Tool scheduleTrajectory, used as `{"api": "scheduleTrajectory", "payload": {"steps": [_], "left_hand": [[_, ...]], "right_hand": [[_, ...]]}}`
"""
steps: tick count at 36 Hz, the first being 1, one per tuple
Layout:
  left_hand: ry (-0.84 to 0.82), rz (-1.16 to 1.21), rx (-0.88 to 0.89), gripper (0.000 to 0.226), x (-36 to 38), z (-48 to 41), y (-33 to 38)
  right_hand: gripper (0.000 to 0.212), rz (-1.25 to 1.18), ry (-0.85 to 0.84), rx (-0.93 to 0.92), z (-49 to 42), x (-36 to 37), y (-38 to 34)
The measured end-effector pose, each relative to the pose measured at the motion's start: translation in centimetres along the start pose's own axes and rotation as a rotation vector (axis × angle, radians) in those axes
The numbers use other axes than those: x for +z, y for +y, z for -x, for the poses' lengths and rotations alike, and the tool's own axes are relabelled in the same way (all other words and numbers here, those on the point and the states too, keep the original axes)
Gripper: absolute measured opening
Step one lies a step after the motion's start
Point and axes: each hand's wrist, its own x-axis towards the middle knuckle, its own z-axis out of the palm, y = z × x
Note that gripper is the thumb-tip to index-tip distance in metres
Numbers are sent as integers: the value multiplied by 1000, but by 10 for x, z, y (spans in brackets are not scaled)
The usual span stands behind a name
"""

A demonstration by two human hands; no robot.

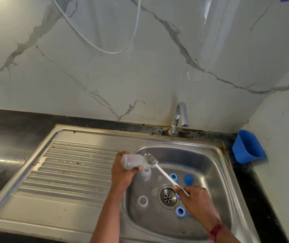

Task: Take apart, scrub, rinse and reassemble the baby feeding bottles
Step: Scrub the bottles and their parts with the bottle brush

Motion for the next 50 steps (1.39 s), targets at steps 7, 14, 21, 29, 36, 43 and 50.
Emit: {"api": "scheduleTrajectory", "payload": {"steps": [7,14,21,29,36,43,50], "left_hand": [[-261,56,16,73,5,7,2],[-220,313,-88,72,9,13,2],[-161,457,-164,76,17,17,0],[-58,541,-83,60,18,6,3],[-149,345,-3,64,26,12,7],[109,315,66,58,33,8,17],[63,160,98,64,33,5,16]], "right_hand": [[57,-21,-27,13,-2,-6,-2],[61,-111,-14,16,-8,0,3],[74,-122,-10,52,-12,18,20],[66,-208,-24,25,-3,16,15],[69,-253,-18,86,-14,21,9],[63,-253,-37,12,-21,15,1],[64,-288,-16,-11,-37,11,0]]}}
